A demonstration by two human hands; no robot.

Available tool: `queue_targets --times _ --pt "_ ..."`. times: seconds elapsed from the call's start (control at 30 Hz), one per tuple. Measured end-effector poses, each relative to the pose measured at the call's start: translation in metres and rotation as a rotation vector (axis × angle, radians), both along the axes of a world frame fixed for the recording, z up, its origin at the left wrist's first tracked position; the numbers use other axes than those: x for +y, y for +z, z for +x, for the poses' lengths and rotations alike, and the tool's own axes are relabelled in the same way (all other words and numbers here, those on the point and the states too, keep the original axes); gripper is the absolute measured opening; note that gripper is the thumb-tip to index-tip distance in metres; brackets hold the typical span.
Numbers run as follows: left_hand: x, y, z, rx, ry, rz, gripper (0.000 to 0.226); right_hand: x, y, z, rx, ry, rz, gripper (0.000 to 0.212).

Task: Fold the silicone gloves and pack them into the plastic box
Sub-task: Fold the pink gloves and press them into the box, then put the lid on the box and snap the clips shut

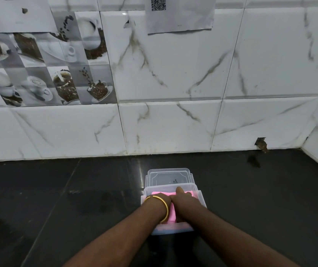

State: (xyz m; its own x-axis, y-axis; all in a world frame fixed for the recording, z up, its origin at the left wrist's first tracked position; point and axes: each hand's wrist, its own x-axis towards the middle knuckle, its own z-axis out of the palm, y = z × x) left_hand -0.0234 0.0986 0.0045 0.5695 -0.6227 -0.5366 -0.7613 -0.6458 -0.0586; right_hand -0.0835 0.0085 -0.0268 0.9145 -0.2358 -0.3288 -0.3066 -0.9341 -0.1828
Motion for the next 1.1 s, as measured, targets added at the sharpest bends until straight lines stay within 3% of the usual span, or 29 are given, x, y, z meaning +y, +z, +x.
queue_targets --times 0.13,0.3,0.47,0.53,0.6,0.67,0.73,0.93,1.1 --pt "0.005 0.004 0.003 -0.104 0.049 -0.158 0.047 -0.008 0.003 0.0 -0.042 -0.004 -0.036 0.083" --pt "0.008 -0.013 -0.003 -0.048 0.118 -0.145 0.062 -0.007 -0.008 -0.002 -0.089 0.005 0.011 0.056" --pt "0.005 -0.009 0.003 -0.052 0.082 -0.117 0.059 -0.016 0.009 0.007 -0.02 0.082 0.013 0.052" --pt "0.006 -0.001 0.021 0.014 0.097 -0.258 0.04 -0.031 0.027 0.015 -0.132 0.057 0.131 0.036" --pt "0.009 0.006 0.044 0.12 0.268 -0.563 0.02 -0.053 0.046 0.025 -0.316 -0.121 0.299 0.016" --pt "0.014 0.004 0.069 0.141 0.506 -0.845 0.032 -0.075 0.056 0.033 -0.483 -0.317 0.413 0.011" --pt "0.019 -0.007 0.092 0.112 0.687 -0.935 0.04 -0.096 0.05 0.042 -0.549 -0.479 0.505 0.009" --pt "0.023 -0.057 0.126 0.29 0.885 -0.734 0.053 -0.118 -0.005 0.057 -0.217 -0.773 0.678 0.028" --pt "0.02 -0.081 0.131 0.42 1.063 -0.795 0.057 -0.114 -0.032 0.059 -0.186 -0.804 0.812 0.042"
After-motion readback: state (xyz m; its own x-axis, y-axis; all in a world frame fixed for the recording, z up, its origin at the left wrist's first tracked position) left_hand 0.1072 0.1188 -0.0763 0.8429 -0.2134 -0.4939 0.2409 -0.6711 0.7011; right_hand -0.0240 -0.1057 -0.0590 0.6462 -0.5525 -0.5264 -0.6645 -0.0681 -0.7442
